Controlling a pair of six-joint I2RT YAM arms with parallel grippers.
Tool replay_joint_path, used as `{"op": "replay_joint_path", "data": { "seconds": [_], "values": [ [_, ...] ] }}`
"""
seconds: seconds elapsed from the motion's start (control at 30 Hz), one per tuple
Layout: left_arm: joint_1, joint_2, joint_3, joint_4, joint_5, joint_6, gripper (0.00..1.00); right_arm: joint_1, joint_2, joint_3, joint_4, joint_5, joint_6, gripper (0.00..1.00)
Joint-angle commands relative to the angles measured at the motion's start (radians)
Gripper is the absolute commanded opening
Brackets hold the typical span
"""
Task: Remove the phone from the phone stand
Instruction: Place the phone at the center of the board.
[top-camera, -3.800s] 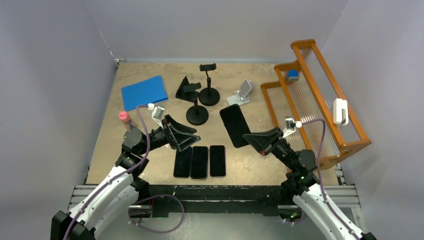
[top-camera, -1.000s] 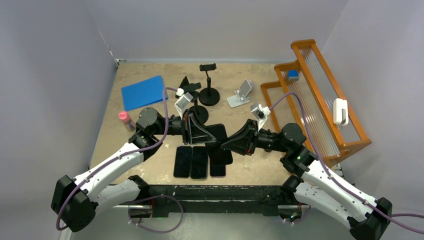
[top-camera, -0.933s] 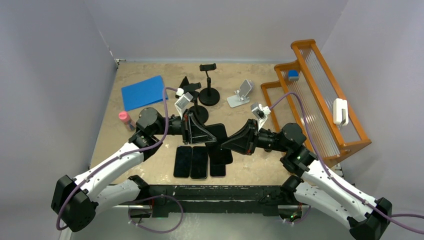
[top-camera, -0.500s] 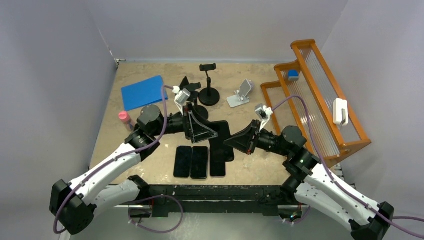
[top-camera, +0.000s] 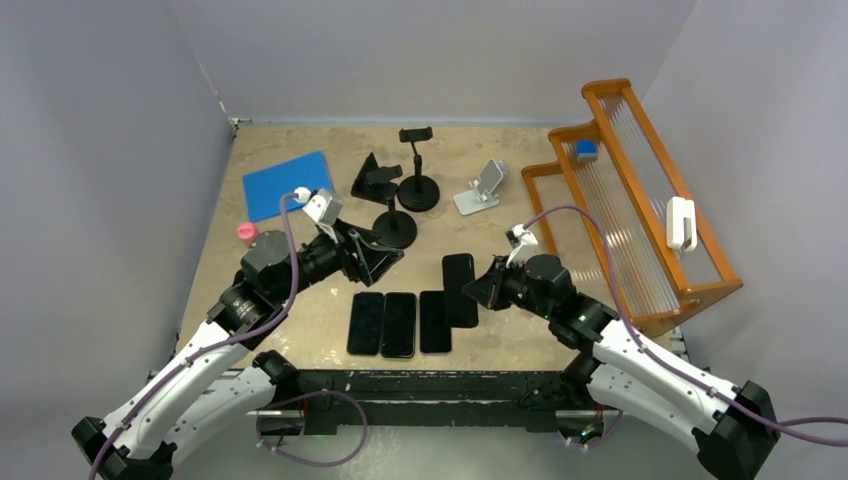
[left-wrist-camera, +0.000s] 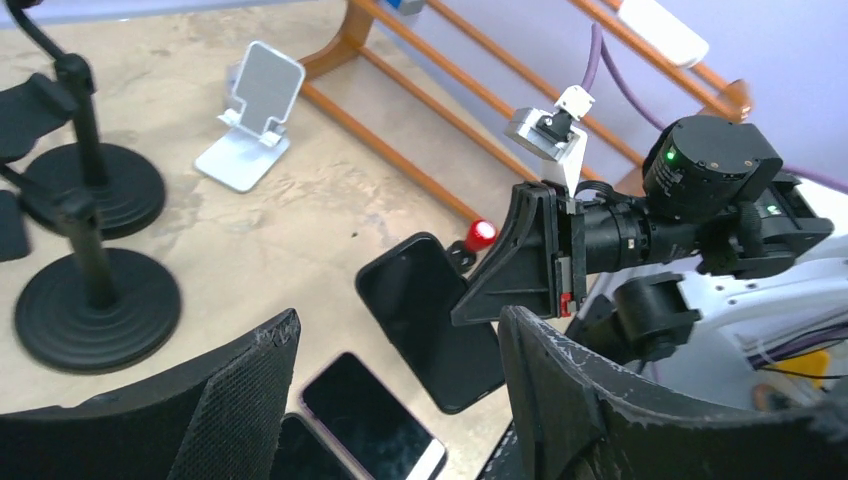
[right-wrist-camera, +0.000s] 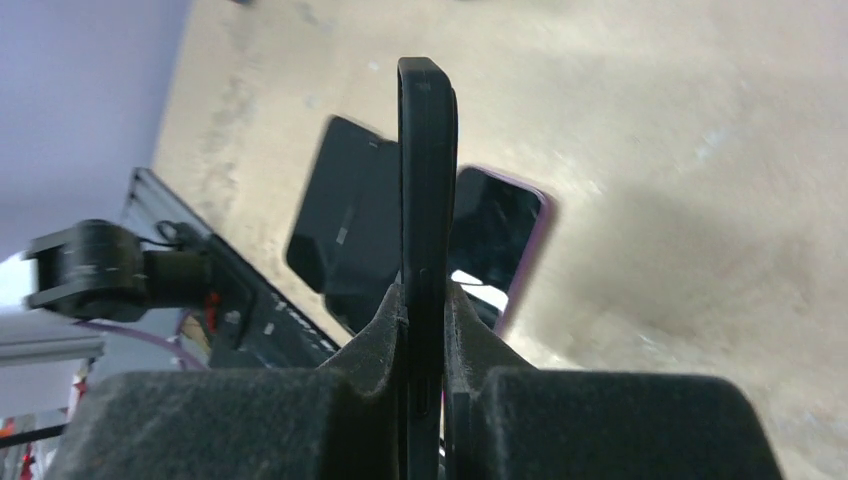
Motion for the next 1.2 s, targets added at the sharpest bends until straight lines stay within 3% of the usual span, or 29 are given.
{"op": "replay_joint_path", "data": {
  "seconds": [0.0, 0.37, 1.17],
  "values": [
    [-0.004, -0.01, -0.011, -0.046, -0.059, 0.082, 0.7, -0.016, 0.01, -0.004, 0.036, 0.067, 0.051, 0.0],
    [-0.004, 0.009, -0.031, -0.068, 0.032, 0.072, 0.7, -0.194, 0.132, -0.03, 0.022, -0.127, 0.061, 0.0],
    [-0.003, -0.008, -0.025, -0.094, 0.041, 0.091, 0.69, -0.205, 0.302, -0.037, 0.013, -0.226, 0.031, 0.0]
  ]
}}
